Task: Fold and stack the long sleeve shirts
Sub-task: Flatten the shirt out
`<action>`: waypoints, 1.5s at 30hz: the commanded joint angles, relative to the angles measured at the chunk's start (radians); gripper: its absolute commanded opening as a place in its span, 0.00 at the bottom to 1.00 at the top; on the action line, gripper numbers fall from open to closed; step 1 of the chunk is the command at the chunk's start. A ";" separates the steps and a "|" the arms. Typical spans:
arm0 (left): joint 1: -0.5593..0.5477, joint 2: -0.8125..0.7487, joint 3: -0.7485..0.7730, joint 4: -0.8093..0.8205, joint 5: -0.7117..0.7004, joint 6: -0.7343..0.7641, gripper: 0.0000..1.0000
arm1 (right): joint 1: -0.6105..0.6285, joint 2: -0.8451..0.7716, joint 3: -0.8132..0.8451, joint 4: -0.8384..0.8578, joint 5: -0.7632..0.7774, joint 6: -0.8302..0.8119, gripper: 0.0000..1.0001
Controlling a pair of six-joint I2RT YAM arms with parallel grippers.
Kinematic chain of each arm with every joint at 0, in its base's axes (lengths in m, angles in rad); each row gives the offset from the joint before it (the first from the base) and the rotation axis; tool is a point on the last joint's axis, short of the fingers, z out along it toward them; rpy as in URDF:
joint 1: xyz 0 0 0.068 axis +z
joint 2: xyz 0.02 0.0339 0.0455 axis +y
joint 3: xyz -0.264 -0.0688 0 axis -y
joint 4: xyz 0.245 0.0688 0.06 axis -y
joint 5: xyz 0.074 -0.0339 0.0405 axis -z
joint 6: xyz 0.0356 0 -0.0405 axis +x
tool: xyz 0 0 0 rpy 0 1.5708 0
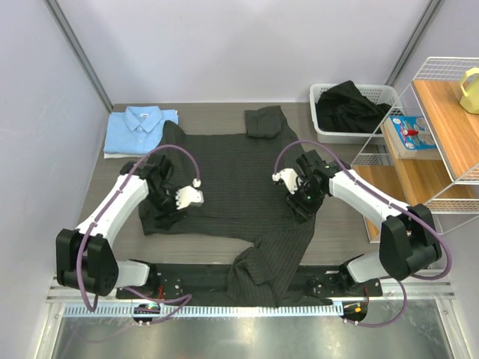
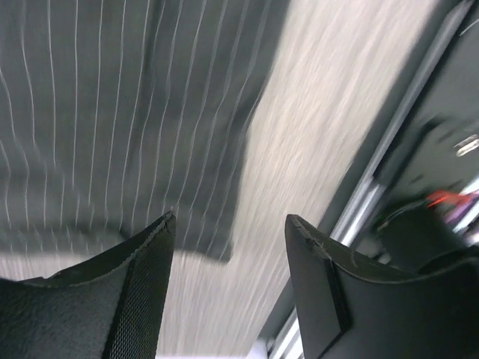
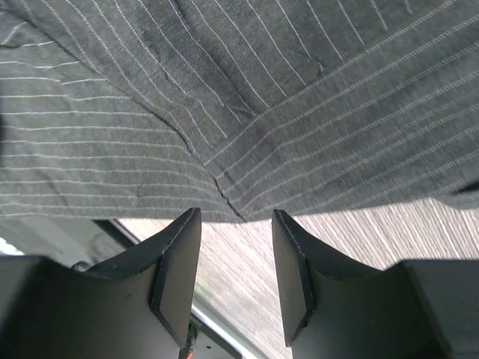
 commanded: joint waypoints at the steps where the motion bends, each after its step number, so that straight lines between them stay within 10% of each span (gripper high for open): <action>1: 0.098 0.003 -0.063 -0.009 -0.139 0.211 0.61 | 0.022 0.009 -0.023 0.056 0.069 0.032 0.48; 10: 0.110 -0.003 -0.300 0.198 -0.280 0.258 0.60 | 0.039 0.100 -0.048 0.128 0.108 0.075 0.48; 17: 0.110 -0.062 -0.302 0.166 -0.246 0.291 0.03 | 0.045 0.169 -0.076 0.142 0.164 0.070 0.48; 19: 0.110 -0.111 -0.317 0.126 -0.230 0.331 0.00 | 0.042 0.172 -0.086 0.134 0.170 0.061 0.46; 25: 0.110 -0.172 -0.341 0.085 -0.245 0.350 0.00 | 0.041 0.143 -0.047 0.085 0.214 0.018 0.46; 31: 0.113 -0.092 -0.210 0.088 -0.129 0.196 0.49 | 0.039 0.098 0.033 0.061 0.196 0.018 0.47; 39: 0.108 -0.044 -0.303 0.155 -0.164 0.247 0.56 | 0.038 0.173 0.069 0.111 0.225 0.038 0.47; 42: 0.101 -0.021 -0.339 0.175 -0.204 0.265 0.44 | 0.038 0.215 0.064 0.128 0.251 0.037 0.47; 45: 0.096 -0.030 -0.354 0.151 -0.227 0.300 0.08 | 0.033 0.247 0.055 0.136 0.301 0.028 0.47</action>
